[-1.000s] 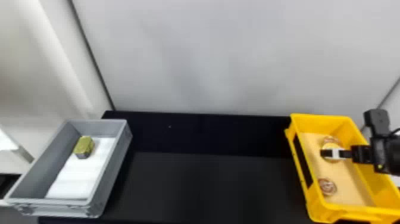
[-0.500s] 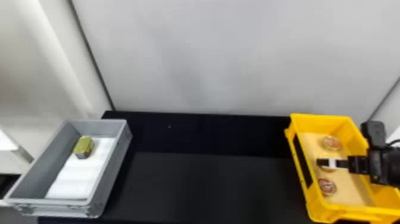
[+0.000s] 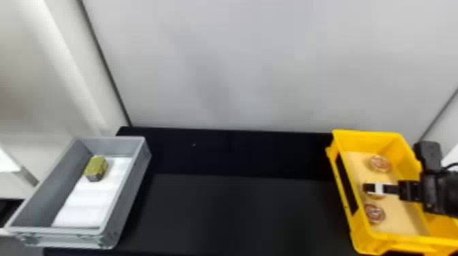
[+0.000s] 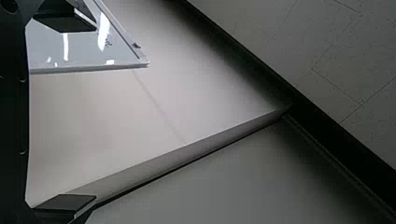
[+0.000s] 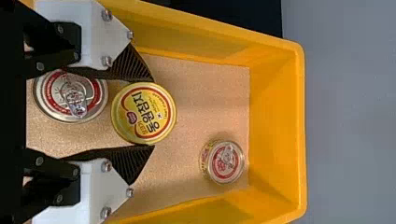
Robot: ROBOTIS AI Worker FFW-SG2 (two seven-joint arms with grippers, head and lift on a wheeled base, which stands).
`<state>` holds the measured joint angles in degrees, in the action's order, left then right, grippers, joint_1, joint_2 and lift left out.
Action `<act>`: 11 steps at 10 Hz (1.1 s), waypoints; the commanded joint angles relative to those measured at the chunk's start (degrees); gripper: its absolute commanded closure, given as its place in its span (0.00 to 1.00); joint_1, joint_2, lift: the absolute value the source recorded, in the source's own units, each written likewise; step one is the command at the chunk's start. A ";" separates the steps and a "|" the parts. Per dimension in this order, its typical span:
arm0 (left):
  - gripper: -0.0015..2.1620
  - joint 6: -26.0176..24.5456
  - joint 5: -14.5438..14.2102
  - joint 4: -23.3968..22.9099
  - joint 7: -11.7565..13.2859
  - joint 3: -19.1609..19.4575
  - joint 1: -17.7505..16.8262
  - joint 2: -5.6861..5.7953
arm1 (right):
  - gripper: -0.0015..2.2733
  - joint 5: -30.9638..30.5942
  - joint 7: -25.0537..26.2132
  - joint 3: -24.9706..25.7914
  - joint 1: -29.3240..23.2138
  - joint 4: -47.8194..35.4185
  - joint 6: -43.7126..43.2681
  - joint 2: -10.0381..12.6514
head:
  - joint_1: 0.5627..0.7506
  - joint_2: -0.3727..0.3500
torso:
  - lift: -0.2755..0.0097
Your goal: Pick up the round yellow can and place it in the yellow rectangular box
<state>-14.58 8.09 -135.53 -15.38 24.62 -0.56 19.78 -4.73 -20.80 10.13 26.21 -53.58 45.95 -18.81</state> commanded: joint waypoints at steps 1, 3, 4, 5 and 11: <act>0.00 -0.10 0.00 0.00 0.16 0.00 -0.05 0.00 | 0.13 1.74 1.37 -0.02 -0.37 -0.65 0.66 0.00 | 0.69 0.59 | 0.96; 0.00 -0.10 0.00 0.00 0.16 0.00 0.03 0.00 | 0.08 2.09 2.24 -0.11 -0.54 -1.09 1.27 0.00 | 0.69 0.59 | 0.96; 0.00 -0.10 0.09 0.00 0.25 0.00 0.12 0.00 | 0.07 2.35 2.68 -0.11 -0.63 -1.35 1.27 0.00 | 0.69 0.59 | 0.96; 0.00 -0.10 0.09 0.00 0.25 0.09 0.12 0.00 | 0.07 2.35 2.77 -0.20 -0.72 -1.53 1.01 0.00 | 0.69 0.59 | 0.96; 0.00 -0.19 0.26 0.00 0.25 0.35 0.65 -0.44 | 0.07 3.49 8.66 0.33 -2.39 -27.99 5.23 -1.67 | 0.69 0.59 | 0.96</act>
<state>-14.74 8.27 -135.53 -15.12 24.93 0.06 19.41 -1.13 -12.54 10.62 23.64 -73.92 50.48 -19.78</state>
